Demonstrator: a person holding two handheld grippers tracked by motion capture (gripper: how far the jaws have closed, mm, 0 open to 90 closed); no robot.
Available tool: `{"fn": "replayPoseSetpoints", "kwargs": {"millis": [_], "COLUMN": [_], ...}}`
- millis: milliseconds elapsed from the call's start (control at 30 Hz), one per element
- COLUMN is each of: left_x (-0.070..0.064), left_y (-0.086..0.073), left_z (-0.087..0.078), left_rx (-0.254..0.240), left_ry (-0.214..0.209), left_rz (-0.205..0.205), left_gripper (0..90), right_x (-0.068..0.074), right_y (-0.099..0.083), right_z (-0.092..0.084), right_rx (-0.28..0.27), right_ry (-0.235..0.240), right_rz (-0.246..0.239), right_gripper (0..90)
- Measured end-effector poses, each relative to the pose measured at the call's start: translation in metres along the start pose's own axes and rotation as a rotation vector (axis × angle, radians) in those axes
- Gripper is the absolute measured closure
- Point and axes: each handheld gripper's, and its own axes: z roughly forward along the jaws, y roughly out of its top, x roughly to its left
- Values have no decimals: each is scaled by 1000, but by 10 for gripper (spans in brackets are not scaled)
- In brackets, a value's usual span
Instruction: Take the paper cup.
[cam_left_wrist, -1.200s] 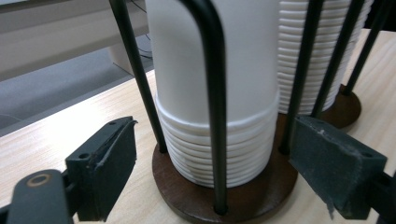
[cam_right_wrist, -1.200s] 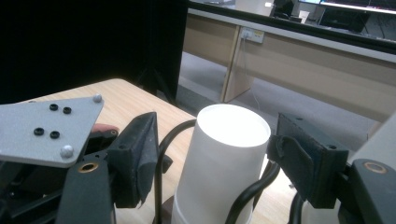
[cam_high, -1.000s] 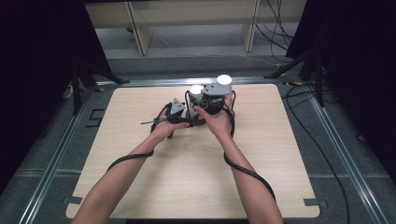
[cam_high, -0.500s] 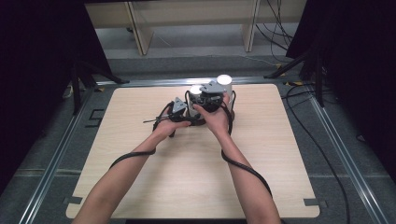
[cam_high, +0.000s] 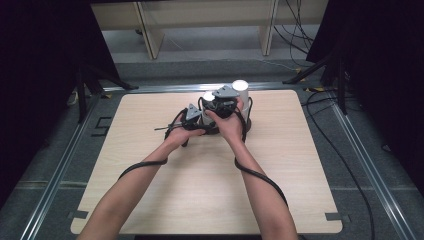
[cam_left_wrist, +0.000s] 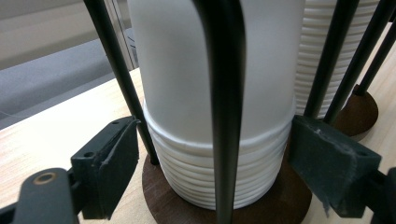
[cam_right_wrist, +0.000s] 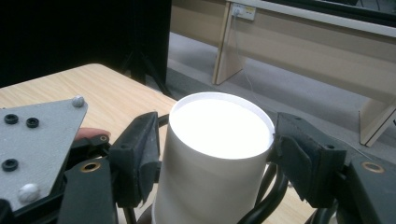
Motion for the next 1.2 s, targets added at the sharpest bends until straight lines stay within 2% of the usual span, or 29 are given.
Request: {"fn": "replayPoseSetpoints", "kwargs": {"millis": [100, 300, 333, 367, 400, 433, 533, 767, 900, 1067, 1200], "left_x": [0, -1, -1, -1, -1, 1, 1, 1, 1, 1, 2], "left_y": [0, 0, 1, 1, 1, 1, 2, 2, 2, 2, 2], "left_z": [0, 2, 1, 1, 2, 1, 1, 1, 1, 1, 1], "left_rx": [3, -1, 5, 8, 9, 34, 38, 39, 42, 44, 43], "left_ry": [0, -5, -1, 1, 1, 6, 2, 1, 3, 2, 2], "left_rz": [0, 5, 7, 11, 16, 48, 48, 49, 49, 53, 59], "left_gripper": [172, 188, 189, 189, 189, 189, 188, 188, 188, 188, 188], "right_x": [0, 1, 1, 1, 1, 1, 1, 1, 0, 1, 0], "right_y": [0, 1, 1, 1, 1, 1, 1, 1, 2, 1, 1], "right_z": [2, 6, 8, 9, 8, 8, 10, 12, 12, 12, 12], "right_rx": [-3, 14, 9, 14, 21, 21, 19, 11, 19, 1, -4], "right_ry": [-10, -1, -14, -2, -10, -10, -15, -15, -6, -16, -6], "right_rz": [-4, 1, 0, 7, 3, 3, 17, 15, 34, 50, 37], "right_gripper": [333, 338, 339, 338, 338, 338, 337, 329, 341, 352, 357]}}
